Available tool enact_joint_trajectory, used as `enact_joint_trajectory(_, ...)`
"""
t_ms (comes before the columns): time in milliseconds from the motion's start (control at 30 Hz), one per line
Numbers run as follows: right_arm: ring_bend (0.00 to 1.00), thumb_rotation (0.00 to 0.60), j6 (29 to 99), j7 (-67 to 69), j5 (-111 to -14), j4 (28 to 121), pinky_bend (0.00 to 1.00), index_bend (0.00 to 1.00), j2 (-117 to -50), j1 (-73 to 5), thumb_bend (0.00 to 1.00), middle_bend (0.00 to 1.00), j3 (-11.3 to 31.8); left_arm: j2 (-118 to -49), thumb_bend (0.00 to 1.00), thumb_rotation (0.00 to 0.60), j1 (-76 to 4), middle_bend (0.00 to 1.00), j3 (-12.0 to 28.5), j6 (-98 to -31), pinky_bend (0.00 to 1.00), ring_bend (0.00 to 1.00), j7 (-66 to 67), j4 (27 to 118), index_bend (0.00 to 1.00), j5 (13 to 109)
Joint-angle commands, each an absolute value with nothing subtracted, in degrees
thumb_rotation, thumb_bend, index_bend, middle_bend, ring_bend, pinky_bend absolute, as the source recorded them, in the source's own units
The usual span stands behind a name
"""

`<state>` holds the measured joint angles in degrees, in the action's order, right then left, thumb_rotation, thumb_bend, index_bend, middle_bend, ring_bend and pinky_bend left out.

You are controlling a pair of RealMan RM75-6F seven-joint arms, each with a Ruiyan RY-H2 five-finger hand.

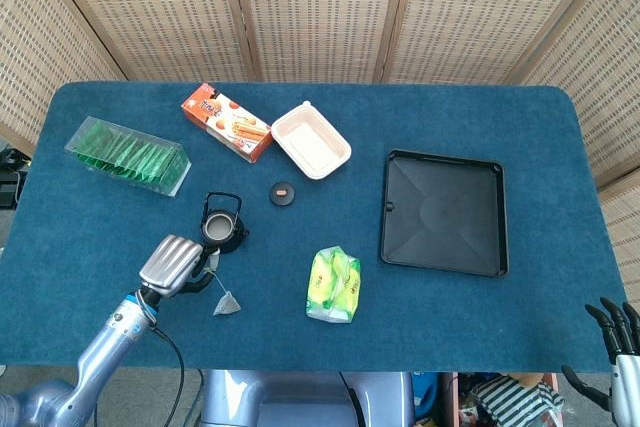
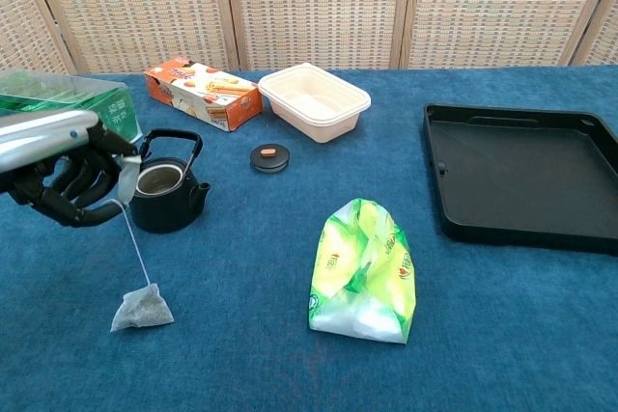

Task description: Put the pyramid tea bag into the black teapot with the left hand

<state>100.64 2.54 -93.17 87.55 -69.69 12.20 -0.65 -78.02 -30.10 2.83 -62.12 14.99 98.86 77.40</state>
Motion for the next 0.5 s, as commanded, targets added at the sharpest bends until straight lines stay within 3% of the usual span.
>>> enact_joint_trajectory(33,0.06,0.6,100.65,2.65,-93.13,87.44,0.17,0.2,-69.74,12.24,0.1,0.2,-0.66,-77.19,0.46,0.6,-29.73,0.77,3.04,-63.67,0.7,0.71,13.01,100.51,0.71,79.65)
enact_joint_trajectory(500,0.06,0.6,100.39,3.56,-92.84,86.6,0.17,0.2,-70.22,12.17,0.1,0.2,-0.52,-75.9,0.46,0.6,-27.99,0.77,1.72,-69.12,0.7,0.71,4.41,102.43,0.71,88.53)
